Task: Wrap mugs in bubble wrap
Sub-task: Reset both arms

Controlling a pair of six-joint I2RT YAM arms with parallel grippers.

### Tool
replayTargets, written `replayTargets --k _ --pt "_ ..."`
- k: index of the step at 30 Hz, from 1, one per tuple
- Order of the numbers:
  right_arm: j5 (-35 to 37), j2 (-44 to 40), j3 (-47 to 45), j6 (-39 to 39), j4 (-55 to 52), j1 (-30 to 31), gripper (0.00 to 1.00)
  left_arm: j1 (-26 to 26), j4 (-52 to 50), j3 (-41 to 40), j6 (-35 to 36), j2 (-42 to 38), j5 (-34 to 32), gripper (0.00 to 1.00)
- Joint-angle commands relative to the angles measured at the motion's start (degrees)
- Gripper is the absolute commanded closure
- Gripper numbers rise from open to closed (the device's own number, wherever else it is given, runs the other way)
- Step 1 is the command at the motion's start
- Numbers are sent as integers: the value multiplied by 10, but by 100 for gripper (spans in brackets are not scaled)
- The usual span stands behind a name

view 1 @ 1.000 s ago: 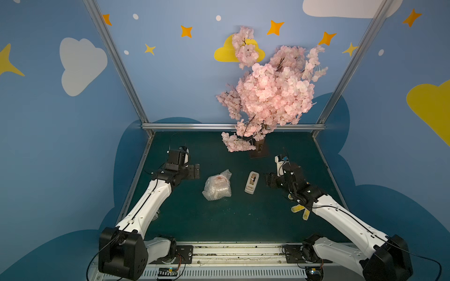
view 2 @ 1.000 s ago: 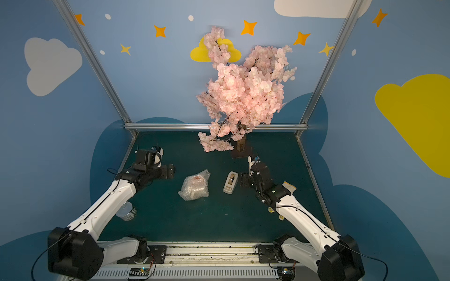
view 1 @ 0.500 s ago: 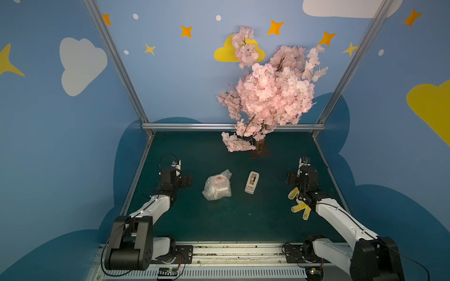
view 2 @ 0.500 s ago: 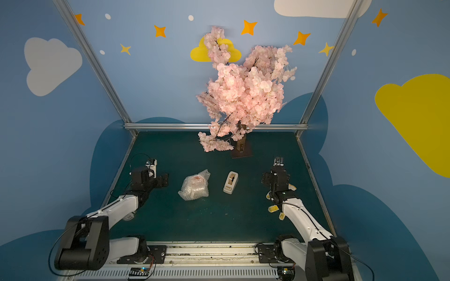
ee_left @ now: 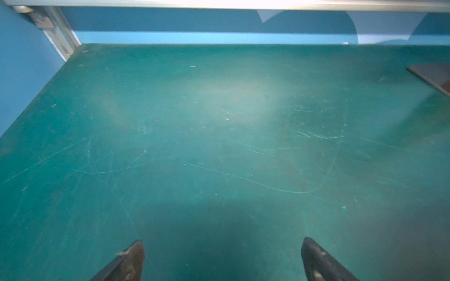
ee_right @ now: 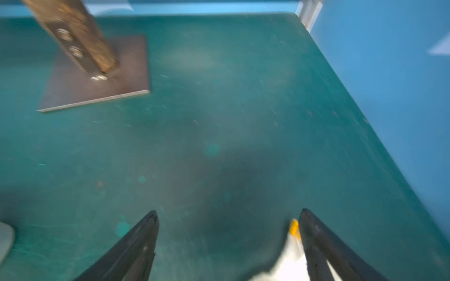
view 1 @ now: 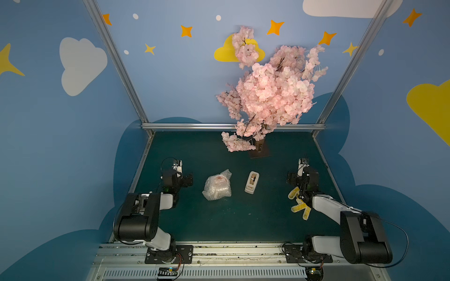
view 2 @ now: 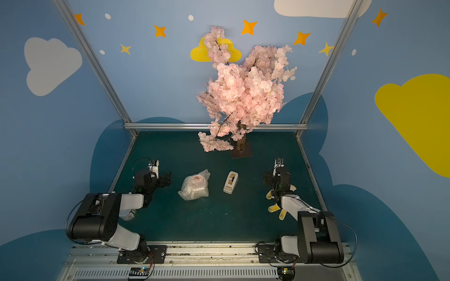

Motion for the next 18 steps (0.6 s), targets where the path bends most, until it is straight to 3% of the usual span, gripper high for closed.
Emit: replayTargets --k 1,3,5,7,18 --pt "-30 44 -30 -11 124 -3 11 4 43 0 -6 1 10 0" --pt "-13 88 -32 -2 194 -1 11 4 41 0 -5 1 10 0" --pt "-20 90 -21 -2 175 -3 11 3 41 -1 -3 -2 11 0" --pt "-30 74 9 -9 77 -4 11 3 40 -2 -2 -2 12 0" --pt "-30 72 8 -11 82 -4 11 3 36 0 3 -3 18 0"
